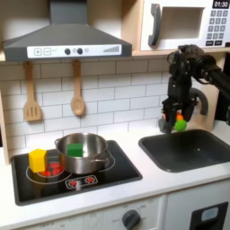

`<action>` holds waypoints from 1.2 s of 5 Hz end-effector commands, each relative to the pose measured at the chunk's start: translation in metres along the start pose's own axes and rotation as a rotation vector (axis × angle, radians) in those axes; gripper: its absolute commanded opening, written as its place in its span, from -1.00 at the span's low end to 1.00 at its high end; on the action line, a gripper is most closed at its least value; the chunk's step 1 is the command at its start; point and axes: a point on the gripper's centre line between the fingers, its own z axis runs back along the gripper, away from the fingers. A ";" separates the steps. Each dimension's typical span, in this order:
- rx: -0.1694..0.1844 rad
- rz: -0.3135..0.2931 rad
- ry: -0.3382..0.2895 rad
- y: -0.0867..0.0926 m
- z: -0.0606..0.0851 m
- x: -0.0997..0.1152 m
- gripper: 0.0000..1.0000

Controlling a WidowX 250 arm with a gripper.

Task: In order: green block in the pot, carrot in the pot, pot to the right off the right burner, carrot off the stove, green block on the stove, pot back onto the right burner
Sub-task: 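Take the carrot out of the sink and put it in the pot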

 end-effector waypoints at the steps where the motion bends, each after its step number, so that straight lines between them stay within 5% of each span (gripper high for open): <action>1: 0.009 0.043 -0.008 0.023 0.012 0.006 -1.00; 6: 0.058 0.136 -0.058 0.081 0.021 0.033 -1.00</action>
